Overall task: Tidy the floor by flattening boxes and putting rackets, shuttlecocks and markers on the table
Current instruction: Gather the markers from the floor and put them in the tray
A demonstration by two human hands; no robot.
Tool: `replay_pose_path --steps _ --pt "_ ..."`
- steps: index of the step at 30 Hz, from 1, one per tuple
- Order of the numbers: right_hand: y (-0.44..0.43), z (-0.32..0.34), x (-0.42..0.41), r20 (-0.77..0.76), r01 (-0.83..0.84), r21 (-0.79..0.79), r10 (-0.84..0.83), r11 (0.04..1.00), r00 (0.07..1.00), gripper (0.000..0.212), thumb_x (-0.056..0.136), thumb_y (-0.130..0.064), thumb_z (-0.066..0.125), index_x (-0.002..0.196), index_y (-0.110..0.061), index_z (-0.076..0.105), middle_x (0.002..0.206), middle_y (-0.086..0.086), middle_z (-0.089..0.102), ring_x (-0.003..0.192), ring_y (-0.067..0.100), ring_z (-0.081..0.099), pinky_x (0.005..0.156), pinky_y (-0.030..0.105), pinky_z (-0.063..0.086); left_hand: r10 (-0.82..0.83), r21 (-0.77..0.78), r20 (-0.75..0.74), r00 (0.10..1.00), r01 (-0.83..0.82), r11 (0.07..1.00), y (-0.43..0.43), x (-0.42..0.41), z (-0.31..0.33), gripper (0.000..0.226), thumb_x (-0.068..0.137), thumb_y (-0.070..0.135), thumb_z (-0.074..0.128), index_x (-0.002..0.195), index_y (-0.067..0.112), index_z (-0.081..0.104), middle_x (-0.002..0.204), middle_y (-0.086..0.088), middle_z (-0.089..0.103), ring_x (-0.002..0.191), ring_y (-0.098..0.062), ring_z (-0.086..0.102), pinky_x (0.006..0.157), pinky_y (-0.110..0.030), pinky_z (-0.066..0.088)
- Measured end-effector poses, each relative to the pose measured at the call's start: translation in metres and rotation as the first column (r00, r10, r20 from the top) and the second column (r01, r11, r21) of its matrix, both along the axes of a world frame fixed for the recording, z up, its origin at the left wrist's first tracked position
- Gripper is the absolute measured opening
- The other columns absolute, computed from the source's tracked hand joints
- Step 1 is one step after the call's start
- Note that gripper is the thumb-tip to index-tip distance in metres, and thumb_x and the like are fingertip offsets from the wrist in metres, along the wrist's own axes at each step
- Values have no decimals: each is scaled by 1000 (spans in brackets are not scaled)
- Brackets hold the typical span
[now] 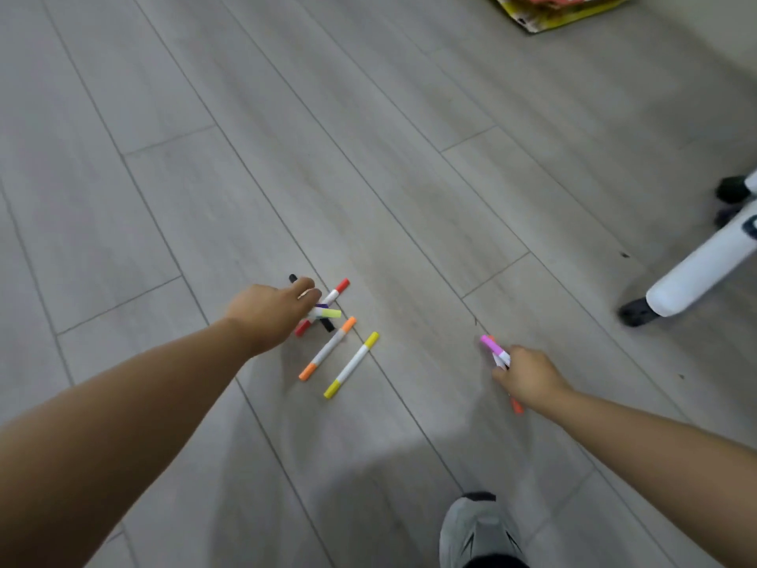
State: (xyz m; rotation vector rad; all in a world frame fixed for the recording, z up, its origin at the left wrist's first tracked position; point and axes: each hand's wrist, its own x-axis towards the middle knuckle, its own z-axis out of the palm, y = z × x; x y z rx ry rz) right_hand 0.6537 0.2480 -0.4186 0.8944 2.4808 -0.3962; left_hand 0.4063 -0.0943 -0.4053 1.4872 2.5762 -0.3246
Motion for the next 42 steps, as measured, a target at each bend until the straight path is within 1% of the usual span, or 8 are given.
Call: replay_pose_path --steps 4,9,17,19,22,31,35,42 --pt "-24 16 -36 3 -232 -6 232 973 973 29 86 -34 54 108 -15 58 96 11 70 78 29 64 68 32 49 8 -138 63 998 1 991 8 -3 9 52 100 15 43 150 25 31 159 5 26 94 -33 66 64 -36 46" --pt "-77 27 -86 -36 -605 7 605 796 795 44 88 -52 51 122 -25 56 118 3 63 107 27 61 82 34 48 81 -223 73 994 -63 973 12 2 9 32 100 21 49 132 17 48 123 -6 53 93 -32 64 66 -36 46" --pt "-146 9 -132 -112 -963 26 958 268 264 19 89 -12 55 108 -8 53 112 15 55 95 34 59 75 41 45 294 -219 89 952 -269 938 -46 5 -7 27 102 33 43 119 13 51 119 -7 54 94 -33 64 61 -37 37" --pt "-146 -2 -132 -179 -985 126 979 116 93 13 82 -12 58 94 -14 54 94 10 58 75 31 60 61 38 49 351 -204 95 931 -327 923 -62 4 -4 29 99 37 47 117 16 54 117 -4 57 97 -30 64 63 -34 36" --pt "-143 -11 -129 -168 -974 228 984 -19 -59 14 79 -23 47 87 -20 58 85 1 56 70 23 58 60 32 48 423 -180 112 899 -401 898 -80 -2 -2 27 96 40 51 111 18 57 111 -2 61 95 -27 63 64 -32 38" --pt "-141 -15 -150 -304 -965 264 948 -11 -94 19 90 -29 51 94 -14 60 91 6 56 80 25 56 73 34 46 606 -125 341 718 -605 787 -80 -9 -6 22 98 17 47 119 10 44 95 -11 56 81 -31 55 69 -41 47" --pt "-149 -8 -167 -271 -926 377 955 -9 -119 17 82 -13 53 98 -14 59 89 4 56 78 24 53 74 32 36 571 -66 320 756 -584 809 -64 -13 -9 25 99 20 48 122 16 43 106 -11 57 89 -35 58 67 -38 43" --pt "-156 -20 -160 -220 -931 362 967 -43 -130 22 85 -9 46 99 -14 63 92 5 61 78 25 59 74 35 49 501 94 438 746 -592 800 -12 -18 -17 30 97 36 59 117 15 59 114 -8 54 101 -32 59 81 -41 51"
